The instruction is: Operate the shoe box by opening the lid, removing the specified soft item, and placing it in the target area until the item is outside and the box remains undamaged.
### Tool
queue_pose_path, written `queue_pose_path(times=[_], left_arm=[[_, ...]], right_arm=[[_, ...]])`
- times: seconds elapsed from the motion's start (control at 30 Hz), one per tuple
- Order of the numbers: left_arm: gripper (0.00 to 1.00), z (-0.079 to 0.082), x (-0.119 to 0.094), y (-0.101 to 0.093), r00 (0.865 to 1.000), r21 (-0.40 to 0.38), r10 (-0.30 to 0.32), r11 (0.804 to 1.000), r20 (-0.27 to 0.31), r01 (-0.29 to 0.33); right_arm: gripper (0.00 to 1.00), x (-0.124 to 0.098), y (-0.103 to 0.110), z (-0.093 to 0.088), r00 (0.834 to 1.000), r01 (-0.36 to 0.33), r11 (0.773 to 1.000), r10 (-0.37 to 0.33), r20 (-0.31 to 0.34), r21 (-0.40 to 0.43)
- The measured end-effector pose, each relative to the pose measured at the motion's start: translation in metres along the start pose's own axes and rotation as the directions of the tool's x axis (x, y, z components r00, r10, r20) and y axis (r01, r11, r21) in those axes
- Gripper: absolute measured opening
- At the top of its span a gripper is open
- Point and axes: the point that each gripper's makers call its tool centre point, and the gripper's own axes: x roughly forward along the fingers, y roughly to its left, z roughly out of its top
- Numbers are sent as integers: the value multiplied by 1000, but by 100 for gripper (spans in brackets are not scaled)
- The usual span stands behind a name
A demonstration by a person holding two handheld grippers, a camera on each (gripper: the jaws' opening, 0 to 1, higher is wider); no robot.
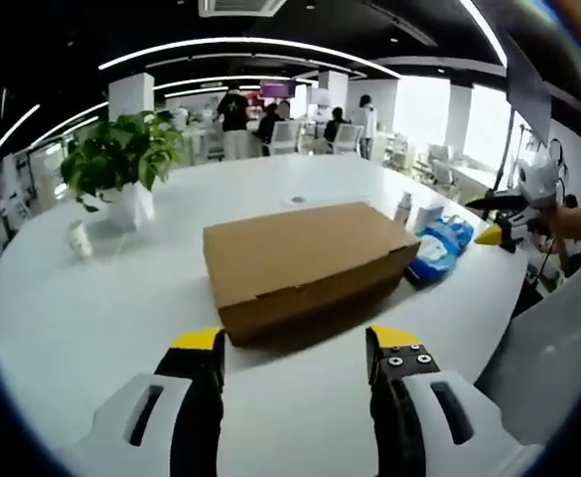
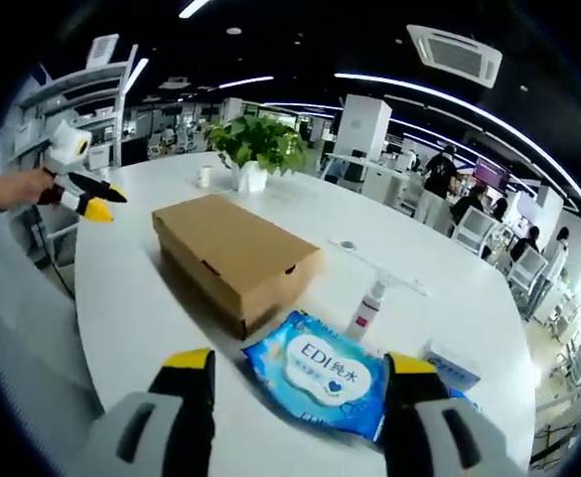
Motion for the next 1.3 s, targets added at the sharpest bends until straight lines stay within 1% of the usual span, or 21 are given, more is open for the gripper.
queue_pose_path(times=[0.03,0.07,0.1,0.17,0.27,0.33,0.43,0.5,0.57,0.67,0.73,0.83,0.93,1.0,1.03,1.1,1.2,1.3], left_arm=[[61,1,-3,-4,1000,-5,-4,1000,8,4],[62,3,-5,-6,1000,-8,-7,1000,15,8],[63,4,-7,-9,1000,-10,-9,1000,22,9],[65,7,-13,-14,999,-13,-10,1000,34,10],[69,11,-20,-22,998,-10,-17,1000,54,18],[72,13,-23,-25,998,-8,-16,1000,65,17],[81,15,-28,-31,995,-21,-17,1000,94,19],[85,14,-31,-35,995,-18,-17,1000,100,19],[89,12,-35,-40,994,-15,-19,1000,104,20],[93,9,-42,-49,992,-27,-32,999,118,36],[94,7,-47,-54,992,-29,-36,999,123,40],[100,4,-50,-58,992,-11,-33,999,124,35],[100,2,-54,-61,992,13,-34,999,121,32],[100,5,-57,-61,991,8,-34,999,128,34],[100,7,-59,-62,990,1,-34,999,135,35],[100,6,-60,-61,991,2,-28,1000,131,29],[100,5,-62,-60,991,5,-20,1000,133,19],[100,6,-63,-57,991,5,-6,1000,135,5]], right_arm=[[68,-6,-2,-4,1000,3,1000,-3,-9,6],[68,-10,-5,-7,1000,12,999,-12,-8,38],[71,-16,-9,-11,1000,24,996,-23,-12,80],[75,-24,-14,-18,999,42,993,-39,-27,108],[78,-39,-23,-30,997,68,994,-65,-42,88],[82,-46,-26,-37,997,73,992,-69,-46,100],[88,-59,-25,-43,997,76,986,-71,-42,147],[92,-66,-24,-45,996,83,986,-78,-40,147],[94,-77,-24,-47,995,96,985,-92,-37,145],[97,-93,-22,-50,994,108,980,-105,-26,168],[98,-101,-20,-51,994,113,977,-111,-21,180],[99,-112,-16,-56,992,125,978,-125,-9,169],[99,-119,-10,-59,992,126,973,-127,-4,193],[96,-123,-8,-58,991,127,969,-132,7,210],[97,-125,-7,-57,990,131,967,-138,17,219],[98,-127,-7,-56,989,136,964,-146,27,230],[99,-127,-5,-54,988,137,957,-151,36,254],[99,-125,-1,-56,989,134,960,-145,28,245]])
